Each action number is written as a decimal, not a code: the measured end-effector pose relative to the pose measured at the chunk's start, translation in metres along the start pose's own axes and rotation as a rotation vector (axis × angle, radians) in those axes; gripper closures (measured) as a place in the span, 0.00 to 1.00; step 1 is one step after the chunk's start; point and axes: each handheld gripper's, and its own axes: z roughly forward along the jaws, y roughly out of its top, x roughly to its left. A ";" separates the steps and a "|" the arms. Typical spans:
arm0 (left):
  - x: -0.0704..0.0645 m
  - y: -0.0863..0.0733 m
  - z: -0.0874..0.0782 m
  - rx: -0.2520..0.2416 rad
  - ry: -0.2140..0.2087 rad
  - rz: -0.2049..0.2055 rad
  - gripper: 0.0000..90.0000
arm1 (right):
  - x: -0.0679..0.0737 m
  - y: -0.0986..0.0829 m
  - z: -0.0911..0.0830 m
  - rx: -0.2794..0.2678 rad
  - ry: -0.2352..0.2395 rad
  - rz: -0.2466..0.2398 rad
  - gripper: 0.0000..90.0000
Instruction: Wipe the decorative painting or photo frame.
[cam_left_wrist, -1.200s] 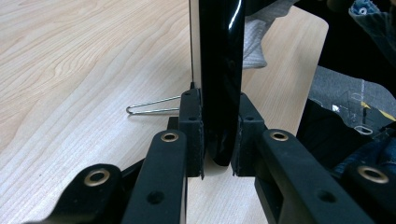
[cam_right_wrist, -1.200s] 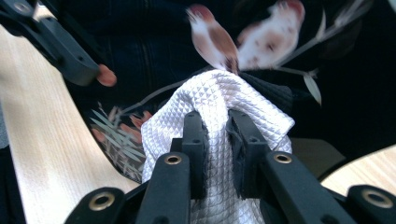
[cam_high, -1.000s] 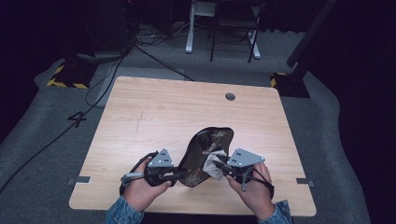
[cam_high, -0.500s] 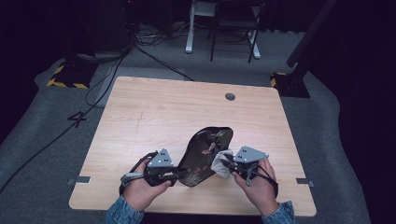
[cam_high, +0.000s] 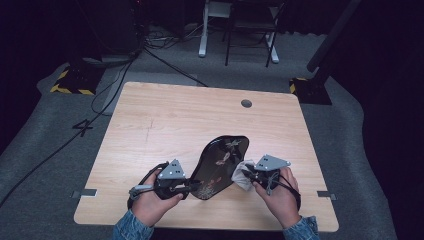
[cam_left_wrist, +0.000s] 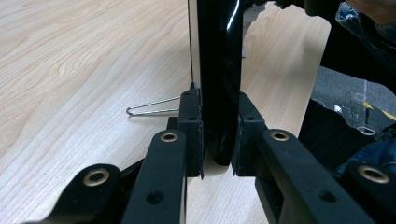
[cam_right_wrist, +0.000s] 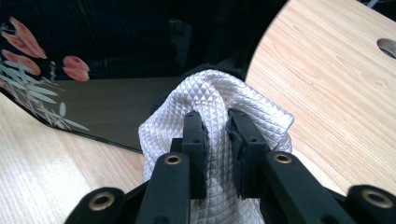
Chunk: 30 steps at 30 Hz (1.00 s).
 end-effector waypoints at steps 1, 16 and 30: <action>0.000 0.000 0.000 0.000 0.001 0.000 0.86 | -0.001 -0.001 0.000 0.003 -0.003 0.001 0.87; 0.001 0.000 0.000 -0.004 0.009 -0.007 0.87 | -0.009 -0.008 -0.001 0.046 -0.041 0.011 0.87; 0.002 0.000 -0.001 -0.004 0.012 -0.007 0.87 | 0.027 0.020 -0.024 -0.051 0.008 -0.077 0.87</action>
